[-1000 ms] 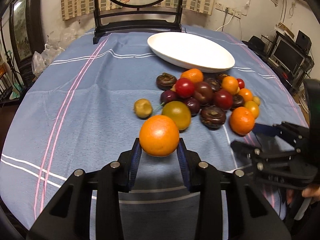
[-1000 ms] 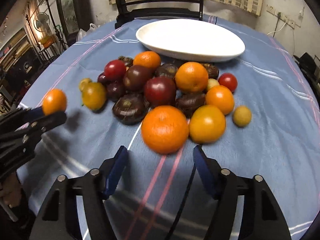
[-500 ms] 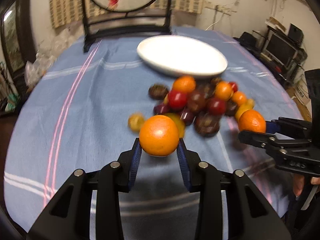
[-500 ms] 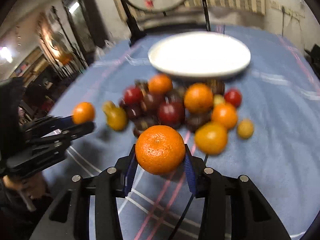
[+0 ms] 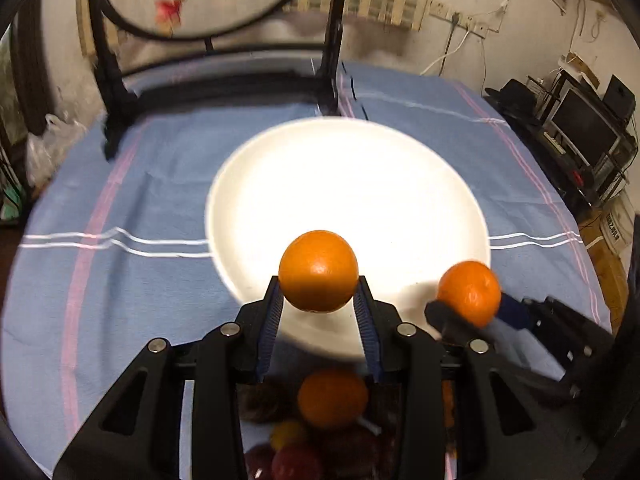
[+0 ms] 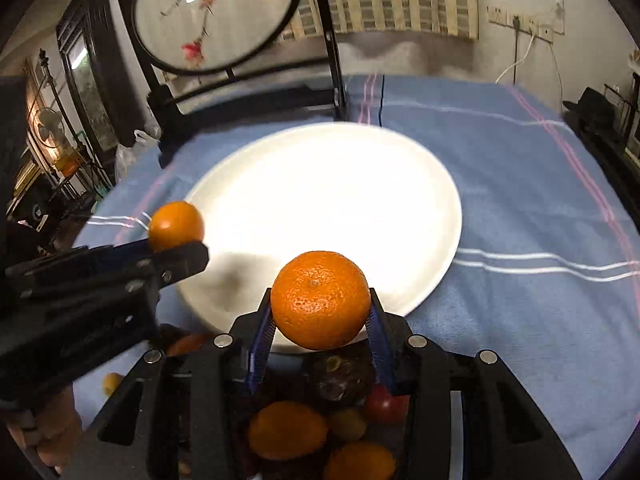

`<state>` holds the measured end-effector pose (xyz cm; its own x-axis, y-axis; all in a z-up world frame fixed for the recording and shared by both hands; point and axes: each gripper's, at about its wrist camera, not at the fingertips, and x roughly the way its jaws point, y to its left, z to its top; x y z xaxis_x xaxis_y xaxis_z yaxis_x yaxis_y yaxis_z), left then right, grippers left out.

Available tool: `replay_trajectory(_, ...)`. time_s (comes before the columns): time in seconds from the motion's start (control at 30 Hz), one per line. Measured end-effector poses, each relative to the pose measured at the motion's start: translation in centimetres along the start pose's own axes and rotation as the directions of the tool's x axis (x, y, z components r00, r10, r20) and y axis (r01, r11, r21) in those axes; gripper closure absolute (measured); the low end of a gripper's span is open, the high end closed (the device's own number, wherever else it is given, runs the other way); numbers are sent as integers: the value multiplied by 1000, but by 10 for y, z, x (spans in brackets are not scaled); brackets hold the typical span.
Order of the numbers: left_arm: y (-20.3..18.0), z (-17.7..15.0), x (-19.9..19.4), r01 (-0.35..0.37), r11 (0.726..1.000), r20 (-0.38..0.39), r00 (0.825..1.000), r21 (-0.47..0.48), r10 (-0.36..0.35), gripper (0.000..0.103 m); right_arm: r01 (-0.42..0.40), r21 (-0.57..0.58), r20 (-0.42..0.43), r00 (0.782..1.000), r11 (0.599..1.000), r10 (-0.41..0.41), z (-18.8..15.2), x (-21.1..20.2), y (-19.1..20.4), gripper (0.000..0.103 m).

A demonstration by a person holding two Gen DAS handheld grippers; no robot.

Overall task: Organize fruits
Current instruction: 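Carry both fruits over the white plate and open both tools to drop them, then pull both open tools back from the plate toward the fruit pile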

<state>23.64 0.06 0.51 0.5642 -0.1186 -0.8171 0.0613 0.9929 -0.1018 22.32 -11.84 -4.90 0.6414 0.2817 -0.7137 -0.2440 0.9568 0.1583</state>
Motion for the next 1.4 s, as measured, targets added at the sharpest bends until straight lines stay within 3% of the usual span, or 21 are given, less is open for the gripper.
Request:
replay_trajectory(0.17,5,-7,27,20,1000,-36,999,-20,-21,66,2,-63,19,1000,998,-1,-5,3,5,56)
replay_trajectory(0.2,5,-9,26,21,1000,-22,1000,-17,-21,64,-3,-68,26,1000,998,5,-6,4,6,51)
replay_trajectory(0.27,2,-12,21,-1,1000,10,1000,-2,1,43,-12,-80,30,999,997,14,-9,-1,10,47)
replay_trajectory(0.3,1,-14,14,-11,1000,36,999,12,10,38,-10,-80,33,999,997,13,-9,-3,9,44)
replay_trajectory(0.43,-2,-20,-14,-7,999,90,996,39,3,34,-34,-48,50,998,998,36,-8,-14,1,42)
replay_trajectory(0.57,11,-32,-44,-29,999,162,986,20,26,20,-25,-45,62,998,999,28,-9,-26,-5,38)
replay_trajectory(0.73,44,-71,-85,-25,998,184,982,-57,35,19,-62,-20,52,997,998,63,-31,-46,-11,30)
replay_trajectory(0.8,52,-88,-98,-61,996,193,979,-57,71,15,-70,-11,49,996,997,70,-46,-60,-13,29)
replay_trajectory(0.9,57,-112,-108,-98,994,181,978,-47,105,14,-88,-8,71,994,996,88,-69,-81,-18,18)
replay_trajectory(1.13,43,-153,-106,-85,996,120,989,1,84,14,-80,1,43,996,997,80,-120,-108,-28,14)
replay_trajectory(1.3,23,-170,-99,-74,996,90,994,57,68,14,-55,-15,43,998,998,56,-134,-115,-25,12)
replay_trajectory(1.4,16,-173,-94,-66,995,73,995,75,60,21,-57,-18,43,997,998,58,-138,-117,-24,12)
